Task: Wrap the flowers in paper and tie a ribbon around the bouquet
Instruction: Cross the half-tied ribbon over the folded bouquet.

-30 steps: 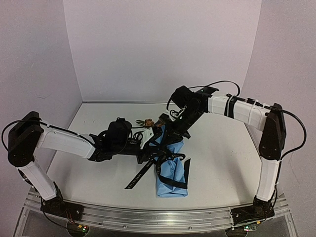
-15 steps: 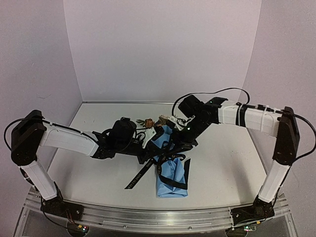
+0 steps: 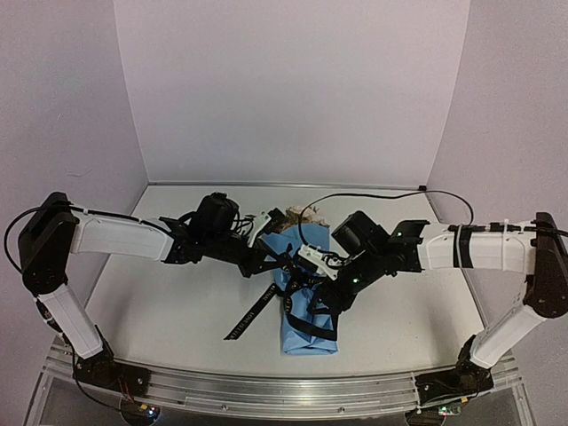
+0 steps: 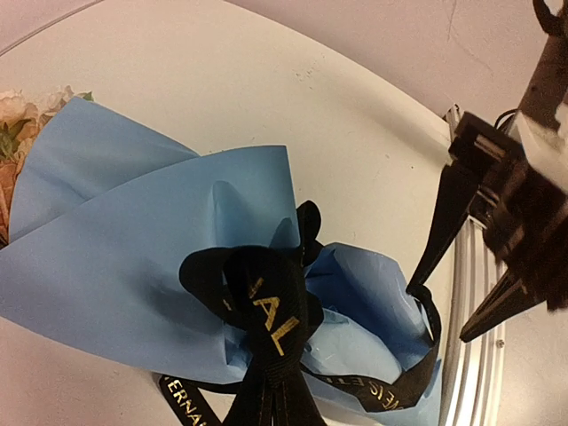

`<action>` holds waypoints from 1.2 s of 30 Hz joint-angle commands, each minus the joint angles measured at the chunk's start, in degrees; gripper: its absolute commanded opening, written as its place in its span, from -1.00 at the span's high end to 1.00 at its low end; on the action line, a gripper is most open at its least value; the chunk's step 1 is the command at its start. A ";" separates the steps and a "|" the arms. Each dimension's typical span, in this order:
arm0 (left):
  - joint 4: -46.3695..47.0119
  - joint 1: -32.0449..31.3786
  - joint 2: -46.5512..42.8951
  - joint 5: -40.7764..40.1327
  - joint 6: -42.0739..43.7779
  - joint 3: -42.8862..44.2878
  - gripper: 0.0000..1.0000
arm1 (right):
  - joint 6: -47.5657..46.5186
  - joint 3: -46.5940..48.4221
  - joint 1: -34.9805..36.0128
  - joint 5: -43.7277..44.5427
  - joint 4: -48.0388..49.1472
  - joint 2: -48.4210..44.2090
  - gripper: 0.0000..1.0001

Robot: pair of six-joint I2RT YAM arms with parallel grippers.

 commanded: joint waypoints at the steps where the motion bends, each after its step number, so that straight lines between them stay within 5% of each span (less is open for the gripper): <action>1: -3.44 1.83 -1.17 5.09 -2.21 2.56 1.00 | -8.90 -0.31 2.71 4.43 4.44 1.64 0.12; 18: -5.18 3.26 -0.13 4.92 -2.05 4.13 1.00 | -12.00 -2.00 11.90 17.56 0.48 5.17 0.11; 20: -5.18 3.44 -0.21 4.90 -1.87 4.22 1.00 | -11.35 -1.77 12.08 18.88 0.07 5.20 0.26; 25: -6.90 3.77 -0.26 4.54 -1.17 3.54 1.00 | -10.32 0.73 12.06 19.43 -3.21 3.18 1.00; 36: -5.80 4.77 -1.54 4.65 0.15 1.51 1.00 | -11.27 8.95 11.19 21.12 -15.68 0.03 1.00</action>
